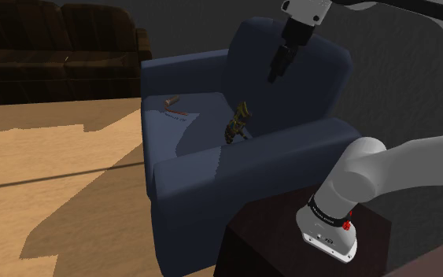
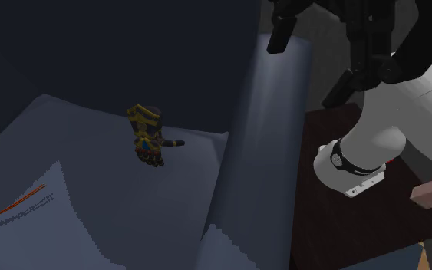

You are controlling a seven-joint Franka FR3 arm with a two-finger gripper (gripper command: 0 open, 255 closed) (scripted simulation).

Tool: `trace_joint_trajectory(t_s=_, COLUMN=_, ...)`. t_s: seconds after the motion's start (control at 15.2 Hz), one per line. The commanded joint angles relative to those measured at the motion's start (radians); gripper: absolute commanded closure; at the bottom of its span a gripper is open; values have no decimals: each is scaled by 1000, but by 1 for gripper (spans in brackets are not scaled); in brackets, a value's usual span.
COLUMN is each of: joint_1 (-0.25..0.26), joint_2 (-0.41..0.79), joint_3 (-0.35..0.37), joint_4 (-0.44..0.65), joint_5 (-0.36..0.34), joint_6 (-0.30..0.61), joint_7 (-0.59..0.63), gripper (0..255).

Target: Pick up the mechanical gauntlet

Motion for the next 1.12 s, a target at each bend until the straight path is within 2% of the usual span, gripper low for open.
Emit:
trace_joint_trajectory(t_s=0.0, joint_1=0, joint_2=0, joint_3=0, joint_4=0, joint_5=0, joint_6=0, joint_7=0, gripper=0)
trace_joint_trajectory(t_s=0.53, joint_1=-39, joint_2=65, joint_3=-37, joint_4=-197, joint_5=-47, joint_6=279, joint_7=-38, gripper=0)
trace_joint_trajectory(t_s=1.06, joint_1=-80, joint_2=230, joint_3=-83, joint_4=-311, joint_5=-87, joint_6=580, joint_7=-71, gripper=0)
